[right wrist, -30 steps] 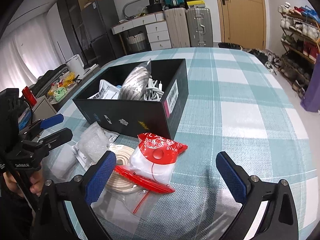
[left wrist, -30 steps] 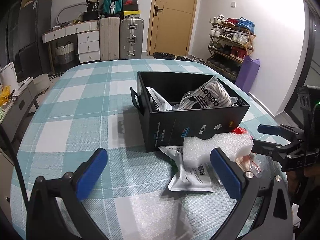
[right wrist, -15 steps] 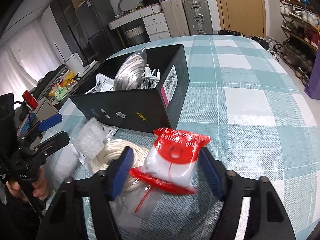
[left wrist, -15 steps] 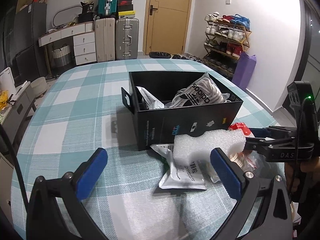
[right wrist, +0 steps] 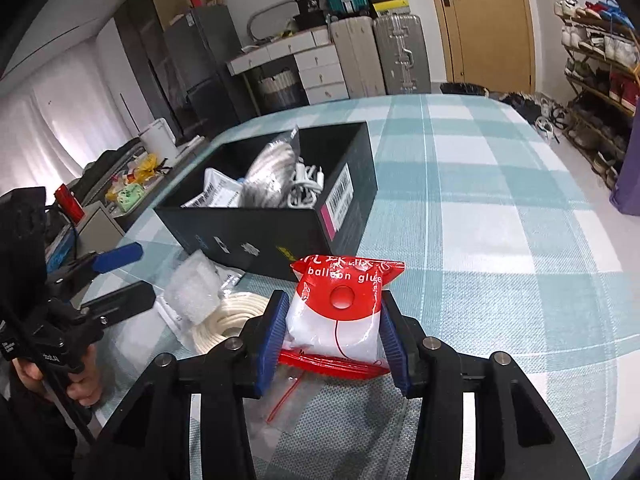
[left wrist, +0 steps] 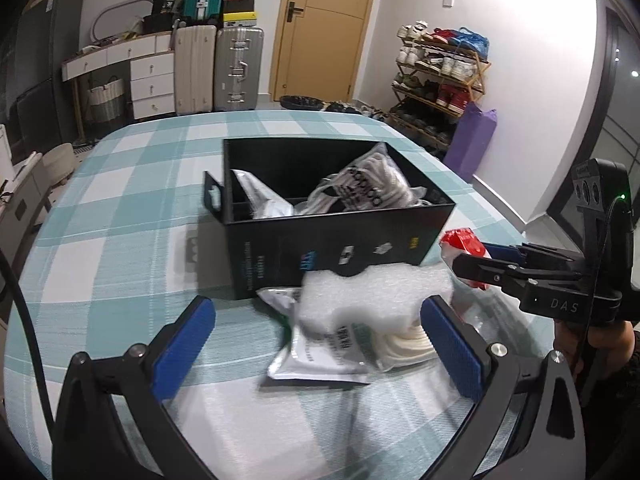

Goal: Organize soft objects
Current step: 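Lift the balloon glue bag with the right gripper while the left gripper grasps the white foam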

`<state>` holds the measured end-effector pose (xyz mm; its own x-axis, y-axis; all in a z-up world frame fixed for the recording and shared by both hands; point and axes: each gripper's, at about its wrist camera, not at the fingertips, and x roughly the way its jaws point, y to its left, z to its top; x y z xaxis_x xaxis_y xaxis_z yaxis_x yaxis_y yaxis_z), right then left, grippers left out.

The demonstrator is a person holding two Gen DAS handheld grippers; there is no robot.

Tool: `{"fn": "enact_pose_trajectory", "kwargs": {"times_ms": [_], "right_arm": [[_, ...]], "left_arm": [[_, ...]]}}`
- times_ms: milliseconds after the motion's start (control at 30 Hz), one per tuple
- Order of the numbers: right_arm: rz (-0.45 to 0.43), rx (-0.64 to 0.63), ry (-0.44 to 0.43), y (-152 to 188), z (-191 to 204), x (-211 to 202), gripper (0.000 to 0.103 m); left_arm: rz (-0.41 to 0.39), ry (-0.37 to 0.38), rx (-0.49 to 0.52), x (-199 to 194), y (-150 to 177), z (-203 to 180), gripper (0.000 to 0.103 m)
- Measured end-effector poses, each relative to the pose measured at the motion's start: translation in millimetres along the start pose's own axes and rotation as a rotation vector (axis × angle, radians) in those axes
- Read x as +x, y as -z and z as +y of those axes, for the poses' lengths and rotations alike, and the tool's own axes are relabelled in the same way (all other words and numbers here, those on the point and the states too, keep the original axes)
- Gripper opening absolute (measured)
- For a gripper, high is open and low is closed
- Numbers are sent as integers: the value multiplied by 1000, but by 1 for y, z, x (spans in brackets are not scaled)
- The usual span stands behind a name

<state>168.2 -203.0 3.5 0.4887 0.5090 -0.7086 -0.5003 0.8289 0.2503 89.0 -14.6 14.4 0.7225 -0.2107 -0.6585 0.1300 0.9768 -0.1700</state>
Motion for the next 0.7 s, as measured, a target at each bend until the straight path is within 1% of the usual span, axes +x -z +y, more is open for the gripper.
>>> {"fn": "enact_pose_trajectory", "kwargs": {"times_ms": [100,200,300,400,500,567,600,700], "right_arm": [[-17,-4,-11,-1,0,-5,46],[-19,-4,-17,-1,0,-7,46],[-19,3,-17,0,-1,-7,46],[-18,6,-21,0,-1,-6,46],[-19,6,-26,1,-1,-7,46],[-19,7,-27,1,-2,-6,46],[-19,8,-28,1,-2,-6,46],[-20,11,-29,1,-3,-6,46]], "left_arm": [[15,9,13,5,-1,-5,103],[35,1,21,10,-1,-9,103],[37,31,24,13,-2,-12,103],[59,36,59,18,-3,-19,101],[65,53,86,20,-4,-25,101],[70,68,94,22,-5,-27,94],[75,76,92,23,-6,-26,92],[82,101,88,25,-7,-25,81]]}}
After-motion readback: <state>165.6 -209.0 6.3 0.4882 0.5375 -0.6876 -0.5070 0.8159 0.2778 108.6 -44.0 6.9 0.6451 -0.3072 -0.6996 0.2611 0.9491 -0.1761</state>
